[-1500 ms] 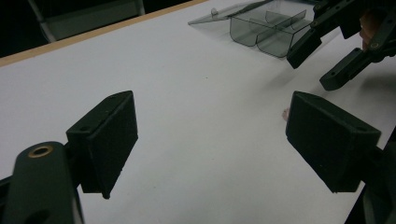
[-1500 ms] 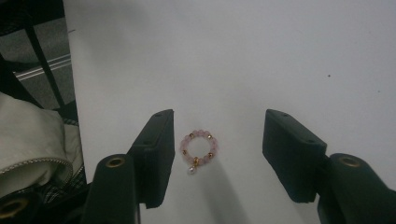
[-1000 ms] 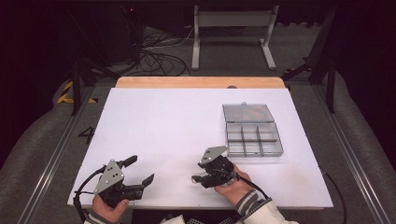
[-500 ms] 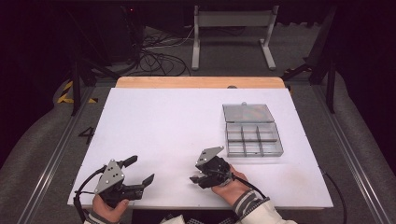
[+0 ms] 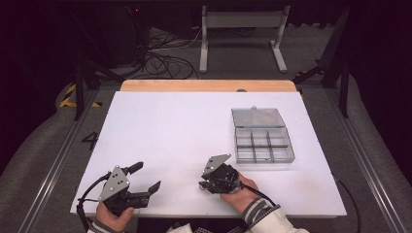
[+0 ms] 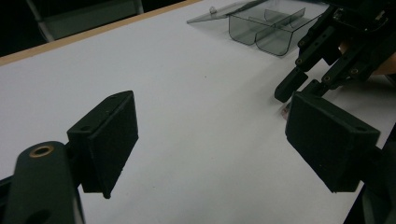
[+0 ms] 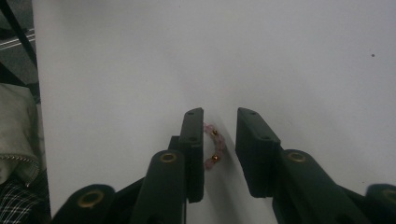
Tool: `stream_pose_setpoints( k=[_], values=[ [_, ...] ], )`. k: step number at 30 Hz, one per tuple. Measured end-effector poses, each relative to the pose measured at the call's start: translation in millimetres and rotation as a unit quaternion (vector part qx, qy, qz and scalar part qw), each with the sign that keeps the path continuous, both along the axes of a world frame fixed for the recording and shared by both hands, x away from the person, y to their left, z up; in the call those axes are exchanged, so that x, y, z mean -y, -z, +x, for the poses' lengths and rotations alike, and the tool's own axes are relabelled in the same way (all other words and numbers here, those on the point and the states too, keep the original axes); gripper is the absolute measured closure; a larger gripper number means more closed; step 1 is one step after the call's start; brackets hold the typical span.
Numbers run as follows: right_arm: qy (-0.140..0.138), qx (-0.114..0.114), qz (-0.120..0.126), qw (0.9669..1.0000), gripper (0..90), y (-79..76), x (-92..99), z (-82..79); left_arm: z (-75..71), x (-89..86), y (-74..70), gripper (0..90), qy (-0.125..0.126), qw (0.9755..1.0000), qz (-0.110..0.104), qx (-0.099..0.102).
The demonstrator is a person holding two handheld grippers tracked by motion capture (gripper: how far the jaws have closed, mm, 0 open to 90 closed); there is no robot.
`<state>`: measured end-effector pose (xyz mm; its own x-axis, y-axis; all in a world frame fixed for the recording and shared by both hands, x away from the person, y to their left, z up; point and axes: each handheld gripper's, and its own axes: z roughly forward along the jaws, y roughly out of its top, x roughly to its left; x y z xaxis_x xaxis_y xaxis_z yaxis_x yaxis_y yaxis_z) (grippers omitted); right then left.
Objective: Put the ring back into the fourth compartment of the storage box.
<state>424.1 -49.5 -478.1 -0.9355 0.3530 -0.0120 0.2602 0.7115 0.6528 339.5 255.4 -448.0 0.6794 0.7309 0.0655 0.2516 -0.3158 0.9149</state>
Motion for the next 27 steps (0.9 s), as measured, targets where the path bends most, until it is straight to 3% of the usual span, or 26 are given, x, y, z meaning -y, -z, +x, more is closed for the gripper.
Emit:
stream_pose_setpoints(
  k=[14,27],
  values=[
    [0.002,-0.001,-0.006,1.0,84.4,2.7,-1.1,0.7,0.5,0.2,0.1,17.8,0.0,1.0,0.002,0.003],
    [0.004,0.0,-0.006,1.0,86.6,2.8,-1.0,0.9,0.5,0.9,0.5,17.8,0.0,1.0,0.0,-0.001]
  ],
)
